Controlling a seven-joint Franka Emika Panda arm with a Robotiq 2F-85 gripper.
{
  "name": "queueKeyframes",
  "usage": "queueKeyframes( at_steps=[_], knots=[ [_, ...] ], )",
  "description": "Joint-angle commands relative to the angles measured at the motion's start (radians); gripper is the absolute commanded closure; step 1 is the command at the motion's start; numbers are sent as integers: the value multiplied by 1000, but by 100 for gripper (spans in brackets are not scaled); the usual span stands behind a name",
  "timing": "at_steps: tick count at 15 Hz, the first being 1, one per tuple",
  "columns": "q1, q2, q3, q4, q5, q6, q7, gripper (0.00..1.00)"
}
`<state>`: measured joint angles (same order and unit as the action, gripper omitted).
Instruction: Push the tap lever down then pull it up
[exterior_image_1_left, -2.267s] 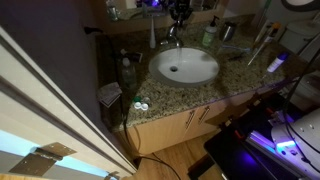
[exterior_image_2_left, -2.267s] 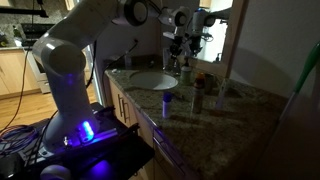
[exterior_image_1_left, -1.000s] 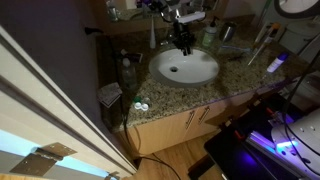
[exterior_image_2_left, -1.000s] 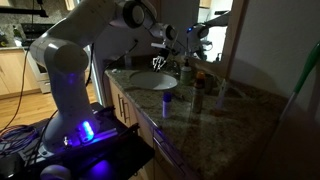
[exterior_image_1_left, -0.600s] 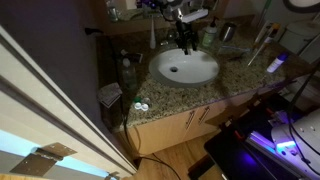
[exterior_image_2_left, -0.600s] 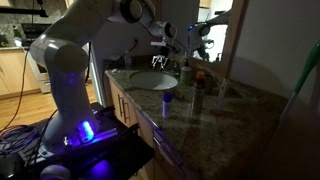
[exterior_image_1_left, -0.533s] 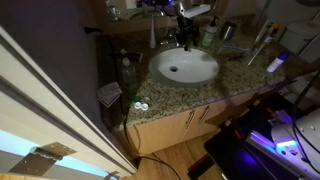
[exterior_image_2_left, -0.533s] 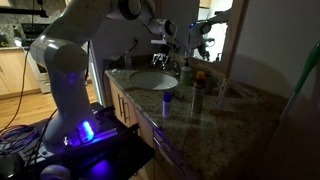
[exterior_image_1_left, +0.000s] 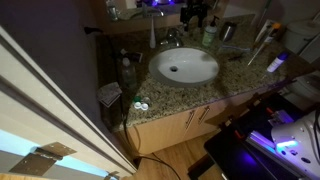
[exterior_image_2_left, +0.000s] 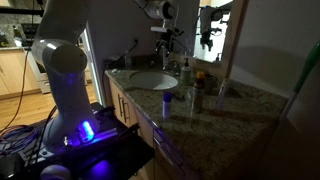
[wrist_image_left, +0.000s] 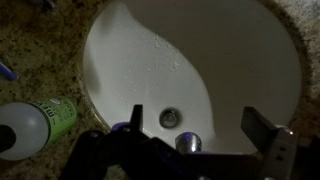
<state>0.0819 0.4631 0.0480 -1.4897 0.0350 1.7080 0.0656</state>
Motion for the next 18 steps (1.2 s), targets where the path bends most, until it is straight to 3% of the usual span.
queueKeyframes(
  at_steps=[1,6,9,11,12,14,18],
  knots=[
    [1,35,-1,33,7,-4,19,0],
    [-29,190,14,162,197,121,77,0],
    [-24,244,1,199,229,225,154,0],
    [-18,268,-7,218,224,280,198,0],
    [-19,238,0,179,206,247,168,0],
    [-18,255,-1,197,206,268,190,0],
    [3,250,-32,205,138,199,244,0]
  ],
)
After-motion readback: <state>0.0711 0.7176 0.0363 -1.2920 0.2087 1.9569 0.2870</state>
